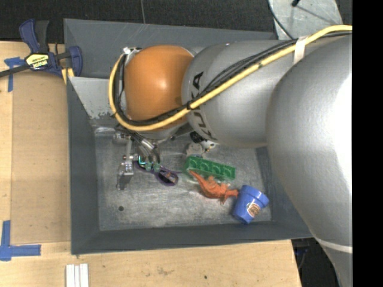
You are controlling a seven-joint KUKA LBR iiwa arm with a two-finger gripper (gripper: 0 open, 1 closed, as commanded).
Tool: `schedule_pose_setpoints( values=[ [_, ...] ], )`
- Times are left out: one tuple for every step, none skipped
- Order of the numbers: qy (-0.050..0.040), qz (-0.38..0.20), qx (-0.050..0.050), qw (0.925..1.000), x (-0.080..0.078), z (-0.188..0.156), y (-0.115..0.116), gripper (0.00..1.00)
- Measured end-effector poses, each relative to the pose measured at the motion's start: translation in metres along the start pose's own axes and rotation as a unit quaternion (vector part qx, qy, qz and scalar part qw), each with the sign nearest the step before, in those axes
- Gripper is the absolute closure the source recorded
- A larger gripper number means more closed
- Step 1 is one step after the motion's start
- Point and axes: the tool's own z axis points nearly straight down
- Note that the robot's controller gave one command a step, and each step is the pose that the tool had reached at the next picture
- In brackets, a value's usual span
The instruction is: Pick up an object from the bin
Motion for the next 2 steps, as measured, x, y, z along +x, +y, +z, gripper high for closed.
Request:
schedule_pose_setpoints(
  values=[
    [-0.0038,0.002,-0.001,1.0,-0.002,-0.004,-0.001,0.0],
    [-0.0071,0.101,-0.003,0.9948,-0.005,0.041,-0.041,0.0]
  ],
)
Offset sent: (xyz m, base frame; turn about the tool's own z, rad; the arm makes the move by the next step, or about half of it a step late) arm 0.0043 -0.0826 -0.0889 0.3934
